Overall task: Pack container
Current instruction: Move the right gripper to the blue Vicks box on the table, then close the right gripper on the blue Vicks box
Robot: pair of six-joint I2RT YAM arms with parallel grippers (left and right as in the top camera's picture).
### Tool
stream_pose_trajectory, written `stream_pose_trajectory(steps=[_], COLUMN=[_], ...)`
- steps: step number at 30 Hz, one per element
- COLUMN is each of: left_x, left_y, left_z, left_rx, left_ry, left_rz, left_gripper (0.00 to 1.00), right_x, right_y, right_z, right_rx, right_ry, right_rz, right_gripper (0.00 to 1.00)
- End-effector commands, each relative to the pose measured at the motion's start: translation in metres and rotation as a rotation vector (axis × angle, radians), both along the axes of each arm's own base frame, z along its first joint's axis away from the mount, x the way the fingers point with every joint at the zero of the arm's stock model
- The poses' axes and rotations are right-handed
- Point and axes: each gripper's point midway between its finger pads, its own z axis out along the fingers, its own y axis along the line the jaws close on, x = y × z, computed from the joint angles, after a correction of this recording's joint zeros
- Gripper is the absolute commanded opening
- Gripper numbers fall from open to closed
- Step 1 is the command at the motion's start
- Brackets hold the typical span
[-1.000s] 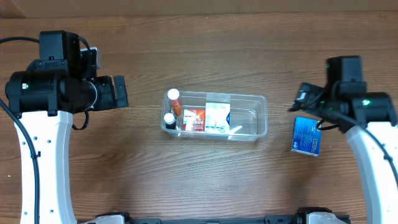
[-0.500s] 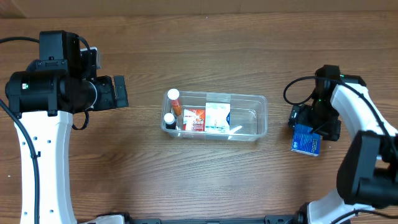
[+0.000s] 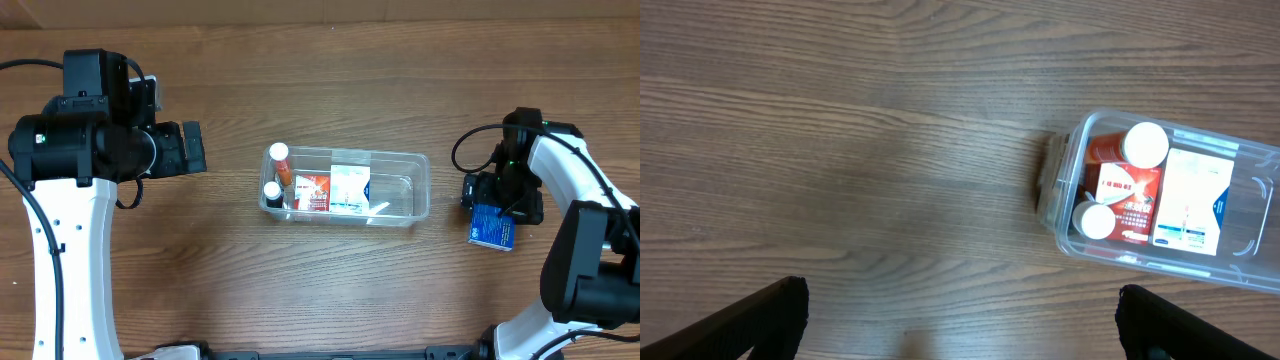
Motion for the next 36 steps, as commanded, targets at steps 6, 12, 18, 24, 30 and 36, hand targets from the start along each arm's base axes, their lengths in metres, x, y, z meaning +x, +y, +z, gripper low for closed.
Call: stream_pose_trajectory(steps=[6, 12, 18, 24, 30, 36], left_x=[-0.001, -0.001, -0.001, -0.001, -0.001, -0.001], left_y=[0.004, 0.004, 0.004, 0.004, 0.004, 0.004], left_z=[0.001, 0.001, 0.001, 0.001, 0.001, 0.001], left_rx=[0.018, 0.018, 0.018, 0.018, 0.018, 0.018], left_ry=[-0.004, -0.004, -0.004, -0.004, -0.003, -0.004], left_rz=[-0.016, -0.016, -0.016, -0.016, -0.016, -0.016], left_gripper=[1.0, 1.0, 1.0, 1.0, 1.0, 1.0], right_x=[-0.02, -0.016, -0.011, -0.007, 0.001, 0.012], right_y=[-0.013, -0.014, -0.015, -0.016, -0.015, -0.012], right_z=[-0.024, -0.024, -0.025, -0.026, -0.022, -0.012], right_rx=[0.022, 0.02, 0.015, 0.013, 0.026, 0.045], right_ry=[0.022, 0.005, -0.017, -0.032, -0.055, -0.082], right_rz=[-0.052, -0.056, -0.056, -0.055, -0.057, -0.061], right_gripper=[1.0, 0.99, 0.93, 0.88, 0.77, 0.73])
